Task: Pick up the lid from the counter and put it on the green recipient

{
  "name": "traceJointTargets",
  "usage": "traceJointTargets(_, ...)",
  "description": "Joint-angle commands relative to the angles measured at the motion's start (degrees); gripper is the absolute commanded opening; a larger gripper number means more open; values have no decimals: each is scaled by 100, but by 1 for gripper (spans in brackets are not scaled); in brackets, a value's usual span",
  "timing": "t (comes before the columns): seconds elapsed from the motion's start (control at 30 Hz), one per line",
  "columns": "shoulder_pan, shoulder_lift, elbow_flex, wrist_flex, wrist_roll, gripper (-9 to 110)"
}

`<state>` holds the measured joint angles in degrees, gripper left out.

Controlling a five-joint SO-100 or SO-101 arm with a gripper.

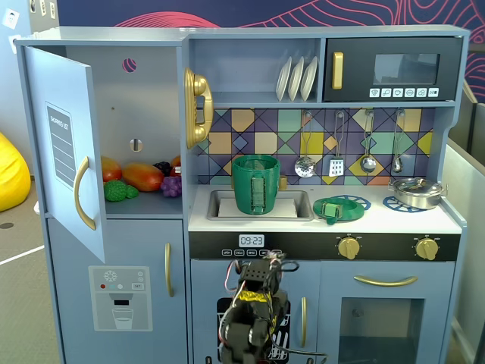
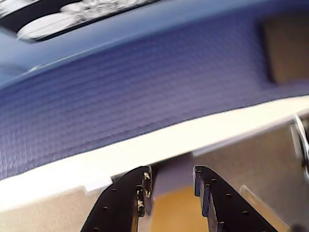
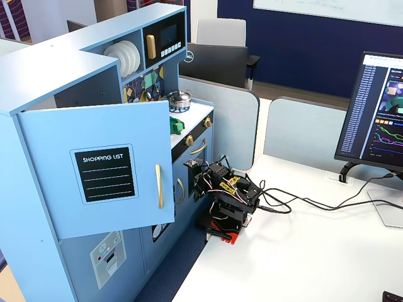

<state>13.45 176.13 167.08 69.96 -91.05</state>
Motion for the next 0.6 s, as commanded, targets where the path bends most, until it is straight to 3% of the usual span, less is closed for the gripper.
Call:
traceJointTargets(0.0,448,-791,-1283,-1037,-62,0)
traceJointTargets(0.23,1406,-1705,-2268,-3103,-1028,0)
traceJointTargets(0.37,1714,-1960,-2162,-4535,-932,0)
traceJointTargets(0.57,2030,-2030,-1969,-5959,-475,24)
